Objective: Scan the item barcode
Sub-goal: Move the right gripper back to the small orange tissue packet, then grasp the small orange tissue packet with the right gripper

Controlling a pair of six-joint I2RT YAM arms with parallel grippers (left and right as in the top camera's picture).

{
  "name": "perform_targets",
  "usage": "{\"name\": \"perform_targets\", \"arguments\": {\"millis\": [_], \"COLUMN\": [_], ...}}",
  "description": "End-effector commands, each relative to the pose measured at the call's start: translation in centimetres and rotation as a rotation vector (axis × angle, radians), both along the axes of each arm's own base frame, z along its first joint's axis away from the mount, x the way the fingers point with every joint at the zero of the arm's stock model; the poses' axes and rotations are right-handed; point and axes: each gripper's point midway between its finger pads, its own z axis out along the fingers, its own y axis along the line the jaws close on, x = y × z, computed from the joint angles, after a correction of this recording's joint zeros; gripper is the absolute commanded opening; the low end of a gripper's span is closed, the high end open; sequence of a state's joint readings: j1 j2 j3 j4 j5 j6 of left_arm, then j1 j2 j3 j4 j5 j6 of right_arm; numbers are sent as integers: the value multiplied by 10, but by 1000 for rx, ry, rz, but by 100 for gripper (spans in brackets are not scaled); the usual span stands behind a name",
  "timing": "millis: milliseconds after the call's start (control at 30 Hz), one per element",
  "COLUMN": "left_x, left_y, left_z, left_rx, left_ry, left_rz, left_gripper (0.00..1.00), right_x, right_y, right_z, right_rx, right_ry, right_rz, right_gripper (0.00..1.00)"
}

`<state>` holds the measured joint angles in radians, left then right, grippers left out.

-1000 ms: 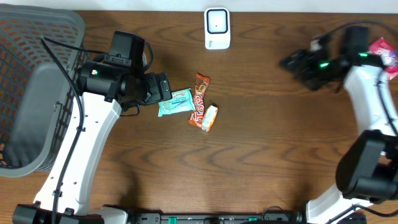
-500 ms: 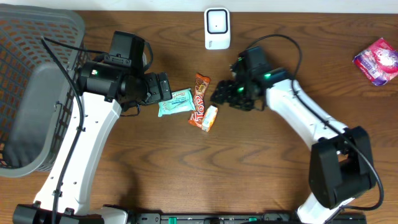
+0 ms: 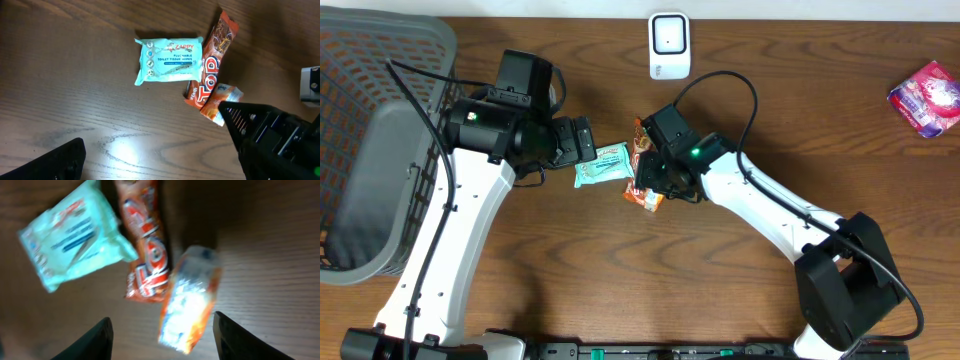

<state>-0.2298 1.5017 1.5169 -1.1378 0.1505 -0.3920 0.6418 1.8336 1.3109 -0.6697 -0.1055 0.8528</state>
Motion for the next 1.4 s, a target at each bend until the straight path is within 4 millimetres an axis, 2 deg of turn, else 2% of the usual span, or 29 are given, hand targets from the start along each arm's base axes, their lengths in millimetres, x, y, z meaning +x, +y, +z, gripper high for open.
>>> {"name": "perform_targets", "arguments": {"millis": [0,200,367,600,733,833,1067,1233,1367], "left_x": [1,1,1,1,1,1,1,1,1], "left_y": [2,2,2,2,2,2,2,2,2], "left_z": [1,1,1,1,1,1,1,1,1], "left_rx": [9,9,9,9,9,9,9,9,9], "left_ry": [-4,-5,-5,-5,-5,-4,-5,-5,-5], "left_rz": [2,2,2,2,2,2,2,2,2], "left_gripper": [98,98,98,98,98,98,98,98,98], "right_x": [-3,-13,-24,-34,-33,-31,-32,-36,-35], "right_y": [-23,-31,-51,-78,-72,-76,-85,-87,-89], "right_z": [-20,-52,-65,-55,-40,-30,-32,-35,-39], "right_rx": [-90,-89,-138,-173,-97,-44,17,29,39], "right_ry": [4,-1,51,111,98,94,152,177,172], "right_rz": [-106,-105,-116,-92,14,59,42,37,30], "right_gripper": [59,59,59,63,65,66,64,54,54]}}
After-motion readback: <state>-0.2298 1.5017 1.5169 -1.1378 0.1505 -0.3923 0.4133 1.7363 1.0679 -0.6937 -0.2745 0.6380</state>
